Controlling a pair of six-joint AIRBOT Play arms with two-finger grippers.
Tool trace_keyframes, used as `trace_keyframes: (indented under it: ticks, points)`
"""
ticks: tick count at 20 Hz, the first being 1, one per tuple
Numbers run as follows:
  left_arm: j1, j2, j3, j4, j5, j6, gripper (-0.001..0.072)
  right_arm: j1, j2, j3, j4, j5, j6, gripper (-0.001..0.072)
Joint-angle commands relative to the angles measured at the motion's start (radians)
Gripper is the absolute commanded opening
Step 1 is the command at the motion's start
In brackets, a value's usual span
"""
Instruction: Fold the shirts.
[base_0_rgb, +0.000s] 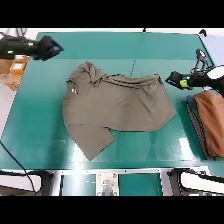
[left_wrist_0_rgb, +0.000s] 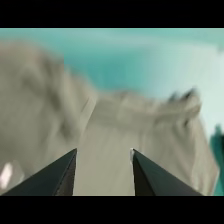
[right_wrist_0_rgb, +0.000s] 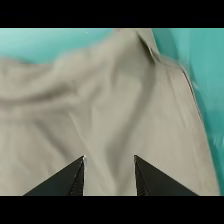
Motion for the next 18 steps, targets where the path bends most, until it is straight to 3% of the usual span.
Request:
trace_keyframes:
  ticks: [1, 6, 7, 8, 9, 12, 18]
  points:
    - [0.115, 0.087, -0.093, 0.178, -0.282, -0.091, 0.0397, -0.09, 0.064, -0.056, 0.004, 0.175, -0.041, 0.0365]
    - [0.182, 0.371, -0.686, 0.274, -0.135, -0.01, 0.0401, -0.116, 0.241, -0.311, 0.007, 0.175, -0.043, 0.0361]
    - [0.181, 0.393, -0.797, 0.267, -0.097, 0.011, 0.0509, -0.126, 0.267, -0.346, 0.008, 0.176, -0.031, 0.036]
    - [0.177, 0.394, -0.883, 0.237, -0.069, 0.029, 0.0556, -0.133, 0.287, -0.373, 0.008, 0.175, -0.015, 0.0353]
    - [0.177, 0.391, -0.966, 0.19, -0.023, 0.063, 0.0556, -0.142, 0.304, -0.396, 0.012, 0.176, -0.007, 0.035]
    - [0.177, 0.391, -1.113, 0.061, 0.158, 0.147, 0.0555, -0.167, 0.325, -0.422, 0.032, 0.196, -0.005, 0.0351]
    - [0.131, 0.33, -1.192, -0.111, 0.217, 0.257, 0.0554, -0.188, 0.329, -0.422, 0.051, 0.21, 0.011, 0.0351]
